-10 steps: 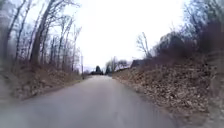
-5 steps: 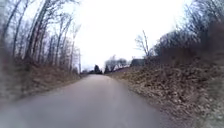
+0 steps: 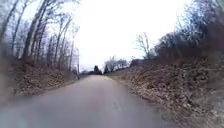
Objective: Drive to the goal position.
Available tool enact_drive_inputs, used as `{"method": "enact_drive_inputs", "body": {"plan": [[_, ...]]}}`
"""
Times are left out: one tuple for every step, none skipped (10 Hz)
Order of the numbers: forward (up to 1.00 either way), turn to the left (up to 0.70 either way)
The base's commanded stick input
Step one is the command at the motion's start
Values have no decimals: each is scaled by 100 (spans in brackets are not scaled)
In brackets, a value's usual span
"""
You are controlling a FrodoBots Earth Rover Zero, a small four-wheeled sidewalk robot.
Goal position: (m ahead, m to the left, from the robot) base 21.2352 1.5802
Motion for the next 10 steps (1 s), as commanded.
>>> {"method": "enact_drive_inputs", "body": {"plan": [[70, 2], [70, 2], [70, 2], [70, 2], [70, 2], [70, 2], [70, 2], [70, 2], [70, 2], [70, 2]]}}
